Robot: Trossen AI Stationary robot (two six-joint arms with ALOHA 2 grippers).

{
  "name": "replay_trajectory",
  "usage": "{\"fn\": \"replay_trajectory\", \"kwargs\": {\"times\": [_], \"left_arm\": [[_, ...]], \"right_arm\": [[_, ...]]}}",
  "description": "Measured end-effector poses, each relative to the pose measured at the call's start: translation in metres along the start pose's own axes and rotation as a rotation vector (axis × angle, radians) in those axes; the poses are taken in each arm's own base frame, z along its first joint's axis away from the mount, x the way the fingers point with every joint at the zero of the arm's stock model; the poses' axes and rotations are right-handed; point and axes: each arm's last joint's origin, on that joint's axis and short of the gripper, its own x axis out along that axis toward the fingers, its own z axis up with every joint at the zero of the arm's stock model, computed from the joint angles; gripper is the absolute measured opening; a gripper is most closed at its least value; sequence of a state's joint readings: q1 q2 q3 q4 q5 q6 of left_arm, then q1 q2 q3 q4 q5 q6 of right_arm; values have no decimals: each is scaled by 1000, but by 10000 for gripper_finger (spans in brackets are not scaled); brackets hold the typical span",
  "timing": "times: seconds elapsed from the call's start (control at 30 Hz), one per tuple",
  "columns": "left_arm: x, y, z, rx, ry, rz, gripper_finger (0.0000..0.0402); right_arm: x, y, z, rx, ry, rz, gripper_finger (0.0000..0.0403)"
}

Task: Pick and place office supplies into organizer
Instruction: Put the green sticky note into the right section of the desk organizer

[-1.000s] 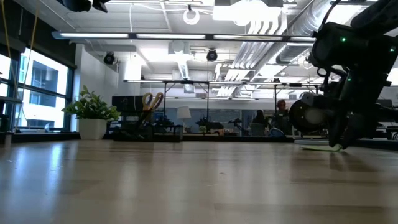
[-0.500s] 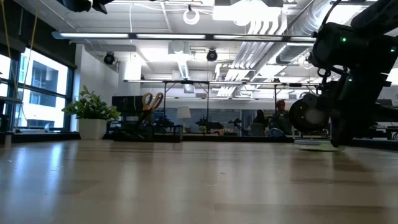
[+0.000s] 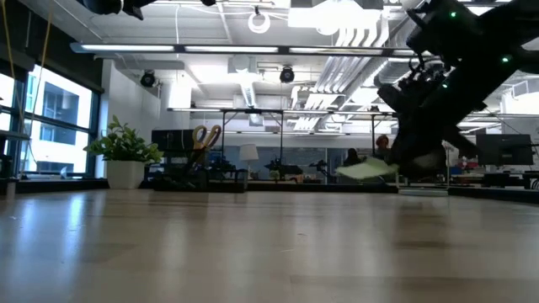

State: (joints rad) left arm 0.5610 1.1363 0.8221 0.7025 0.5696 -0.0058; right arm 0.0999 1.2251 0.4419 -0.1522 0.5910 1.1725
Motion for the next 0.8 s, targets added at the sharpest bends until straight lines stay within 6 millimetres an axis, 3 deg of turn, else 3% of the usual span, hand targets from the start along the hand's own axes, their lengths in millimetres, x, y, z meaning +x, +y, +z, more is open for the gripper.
{"fn": "replay_trajectory", "kwargs": {"times": [0.2,0.47,0.63,0.8], "left_arm": [[-7,-6,3,-84,65,-65,101],[-31,-21,13,-108,227,-72,101],[-45,-28,16,-89,322,21,101],[-52,-32,14,-129,392,27,101]], "right_arm": [[7,7,19,-33,-70,82,1],[24,9,58,-57,-144,248,1],[46,14,83,-92,-123,270,1],[74,33,111,-185,-78,331,0]]}}
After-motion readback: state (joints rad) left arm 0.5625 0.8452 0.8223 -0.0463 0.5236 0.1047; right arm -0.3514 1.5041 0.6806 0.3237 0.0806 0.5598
